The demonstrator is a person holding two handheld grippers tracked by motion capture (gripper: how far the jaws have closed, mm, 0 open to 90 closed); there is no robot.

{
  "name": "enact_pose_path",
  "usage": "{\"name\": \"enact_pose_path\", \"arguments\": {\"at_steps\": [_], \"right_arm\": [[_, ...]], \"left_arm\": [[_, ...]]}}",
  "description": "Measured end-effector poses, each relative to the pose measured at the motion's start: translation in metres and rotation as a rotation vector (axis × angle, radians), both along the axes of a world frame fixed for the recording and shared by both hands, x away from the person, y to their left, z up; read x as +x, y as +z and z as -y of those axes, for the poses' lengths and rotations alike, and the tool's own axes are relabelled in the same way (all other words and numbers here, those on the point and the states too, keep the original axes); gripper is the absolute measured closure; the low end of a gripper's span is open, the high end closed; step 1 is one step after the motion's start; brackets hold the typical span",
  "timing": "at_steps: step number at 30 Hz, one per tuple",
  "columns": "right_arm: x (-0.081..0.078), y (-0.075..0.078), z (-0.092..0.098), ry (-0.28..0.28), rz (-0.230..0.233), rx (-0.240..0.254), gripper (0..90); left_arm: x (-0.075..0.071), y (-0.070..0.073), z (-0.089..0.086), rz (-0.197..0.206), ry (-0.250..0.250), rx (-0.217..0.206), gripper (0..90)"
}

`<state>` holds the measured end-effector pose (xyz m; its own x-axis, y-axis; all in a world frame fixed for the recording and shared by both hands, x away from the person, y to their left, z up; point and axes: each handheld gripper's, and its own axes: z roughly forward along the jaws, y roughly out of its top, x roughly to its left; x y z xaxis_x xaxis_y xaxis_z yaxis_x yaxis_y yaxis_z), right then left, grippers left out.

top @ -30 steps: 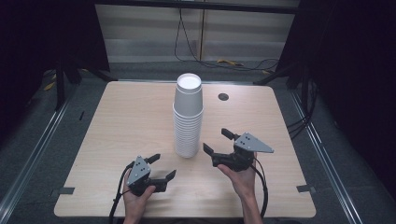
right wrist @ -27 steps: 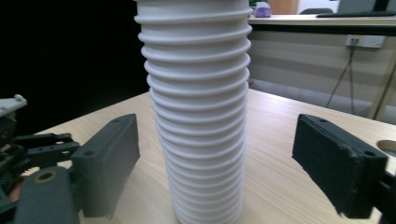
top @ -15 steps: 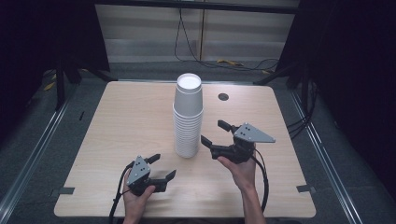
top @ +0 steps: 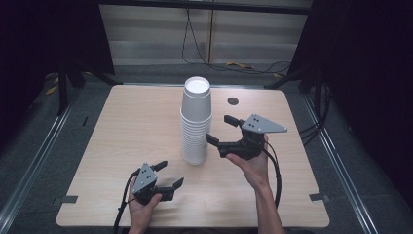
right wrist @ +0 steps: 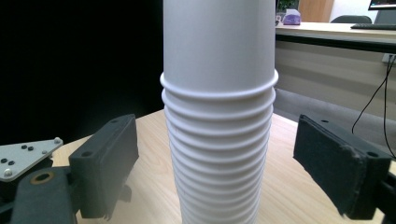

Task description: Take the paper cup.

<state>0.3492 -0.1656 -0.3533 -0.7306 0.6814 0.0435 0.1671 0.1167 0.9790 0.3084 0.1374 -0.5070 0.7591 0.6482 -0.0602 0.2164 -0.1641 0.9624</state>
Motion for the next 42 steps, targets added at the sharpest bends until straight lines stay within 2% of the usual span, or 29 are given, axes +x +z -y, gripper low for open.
{"name": "enact_pose_path", "arguments": {"at_steps": [9, 13, 21, 27, 41, 42], "right_arm": [[0.007, 0.018, -0.003, 0.019, 0.012, -0.011, 13.5], [0.012, 0.031, -0.006, 0.052, 0.006, -0.041, 13.5], [0.025, 0.046, -0.011, 0.076, -0.011, -0.078, 14.3], [0.033, 0.057, -0.016, 0.090, -0.009, -0.074, 14.6], [0.056, 0.075, -0.033, 0.142, -0.051, -0.113, 13.5], [0.061, 0.077, -0.036, 0.152, -0.067, -0.126, 13.5]], "left_arm": [[0.000, 0.000, 0.000, 0.001, -0.001, -0.001, 17.2], [0.000, 0.000, 0.000, 0.001, -0.003, 0.001, 17.2], [0.001, 0.000, 0.000, 0.007, -0.005, 0.007, 17.3], [0.000, 0.000, 0.000, 0.008, -0.005, 0.005, 17.3], [0.000, 0.000, 0.000, 0.009, -0.009, 0.005, 17.2], [0.000, 0.000, 0.000, 0.011, -0.009, 0.007, 17.2]]}}
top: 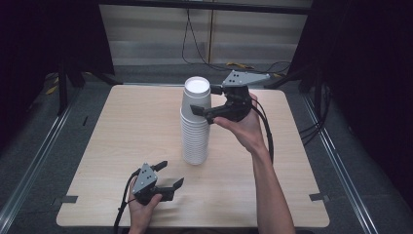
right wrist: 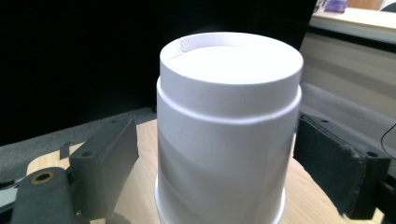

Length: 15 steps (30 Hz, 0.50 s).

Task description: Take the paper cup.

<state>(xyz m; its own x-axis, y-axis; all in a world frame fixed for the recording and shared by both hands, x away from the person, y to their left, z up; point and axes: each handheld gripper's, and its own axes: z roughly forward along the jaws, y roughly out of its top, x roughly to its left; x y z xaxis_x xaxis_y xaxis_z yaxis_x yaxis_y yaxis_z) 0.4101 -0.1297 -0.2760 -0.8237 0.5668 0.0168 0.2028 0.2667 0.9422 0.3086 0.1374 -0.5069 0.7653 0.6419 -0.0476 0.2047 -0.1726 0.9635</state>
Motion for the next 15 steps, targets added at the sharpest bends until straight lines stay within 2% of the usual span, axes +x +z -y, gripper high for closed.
{"name": "enact_pose_path", "arguments": {"at_steps": [5, 11, 15], "right_arm": [[0.009, 0.004, -0.006, 0.017, -0.030, -0.027, 13.1], [0.014, 0.005, -0.011, 0.022, -0.045, -0.045, 13.3], [0.021, 0.005, -0.012, 0.037, -0.077, -0.062, 13.8]], "left_arm": [[0.000, 0.000, 0.000, -0.003, -0.002, -0.003, 17.3], [0.000, 0.000, 0.000, -0.003, -0.002, -0.003, 17.3], [0.000, 0.000, 0.000, -0.003, -0.001, -0.003, 17.2]]}}
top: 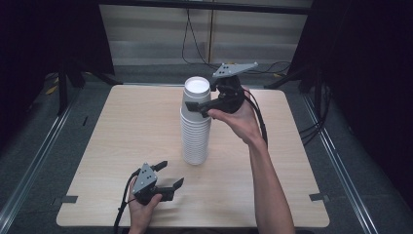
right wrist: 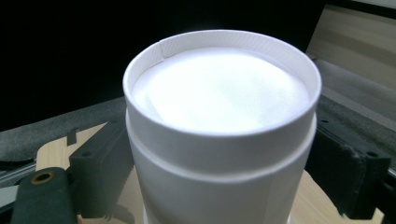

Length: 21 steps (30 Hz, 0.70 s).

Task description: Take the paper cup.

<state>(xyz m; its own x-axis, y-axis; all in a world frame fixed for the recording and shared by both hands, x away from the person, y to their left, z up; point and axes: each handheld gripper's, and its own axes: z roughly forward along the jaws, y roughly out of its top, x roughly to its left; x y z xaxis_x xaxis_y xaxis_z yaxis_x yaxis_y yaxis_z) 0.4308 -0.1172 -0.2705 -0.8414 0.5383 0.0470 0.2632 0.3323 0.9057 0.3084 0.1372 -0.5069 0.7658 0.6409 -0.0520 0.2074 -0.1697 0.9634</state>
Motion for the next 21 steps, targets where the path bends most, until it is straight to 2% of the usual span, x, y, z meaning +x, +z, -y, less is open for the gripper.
{"name": "enact_pose_path", "arguments": {"at_steps": [5, 9, 12, 21], "right_arm": [[0.0026, 0.0042, -0.0030, 0.009, -0.006, -0.016, 14.6], [0.0038, 0.0075, -0.0043, 0.022, 0.001, -0.038, 19.1], [0.0048, 0.0075, -0.0030, 0.023, -0.011, -0.031, 19.2], [0.0035, 0.0097, -0.0042, 0.024, 0.005, -0.039, 19.6]], "left_arm": [[0.0000, 0.0000, -0.0001, -0.001, -0.001, -0.001, 17.3], [-0.0001, 0.0000, -0.0002, 0.000, -0.001, 0.000, 17.2], [0.0000, 0.0001, -0.0001, 0.002, -0.001, 0.003, 17.2], [0.0000, 0.0000, -0.0001, -0.001, -0.001, 0.000, 17.3]]}}
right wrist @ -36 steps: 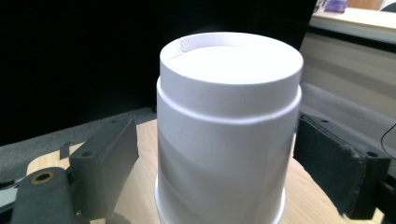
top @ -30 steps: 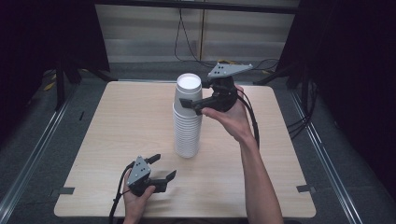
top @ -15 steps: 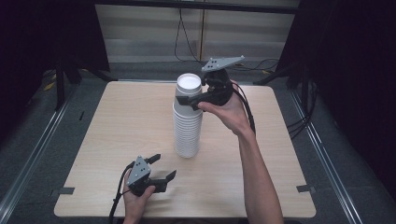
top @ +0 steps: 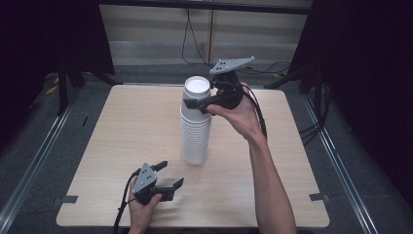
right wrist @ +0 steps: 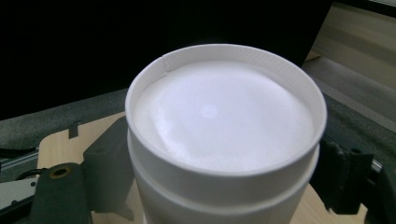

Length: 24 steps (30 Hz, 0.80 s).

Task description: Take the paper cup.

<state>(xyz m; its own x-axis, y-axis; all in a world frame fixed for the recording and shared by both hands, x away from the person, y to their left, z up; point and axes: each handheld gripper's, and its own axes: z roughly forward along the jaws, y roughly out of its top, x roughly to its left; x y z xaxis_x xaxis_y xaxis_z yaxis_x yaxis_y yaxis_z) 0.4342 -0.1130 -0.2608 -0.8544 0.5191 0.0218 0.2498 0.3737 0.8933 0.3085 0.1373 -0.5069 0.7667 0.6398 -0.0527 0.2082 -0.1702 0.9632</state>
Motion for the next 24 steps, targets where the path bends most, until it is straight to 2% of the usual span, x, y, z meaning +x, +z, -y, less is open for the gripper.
{"name": "enact_pose_path", "arguments": {"at_steps": [7, 17, 24], "right_arm": [[-0.003, 0.008, 0.001, -0.003, 0.021, 0.015, 19.7], [-0.003, 0.013, 0.006, -0.013, 0.034, 0.070, 20.0], [-0.004, 0.017, 0.010, -0.025, 0.060, 0.110, 20.2]], "left_arm": [[0.000, 0.000, 0.000, -0.003, 0.001, -0.004, 17.3], [0.000, 0.000, 0.000, -0.002, 0.000, -0.001, 17.3], [0.000, 0.000, 0.000, -0.001, 0.000, 0.001, 17.3]]}}
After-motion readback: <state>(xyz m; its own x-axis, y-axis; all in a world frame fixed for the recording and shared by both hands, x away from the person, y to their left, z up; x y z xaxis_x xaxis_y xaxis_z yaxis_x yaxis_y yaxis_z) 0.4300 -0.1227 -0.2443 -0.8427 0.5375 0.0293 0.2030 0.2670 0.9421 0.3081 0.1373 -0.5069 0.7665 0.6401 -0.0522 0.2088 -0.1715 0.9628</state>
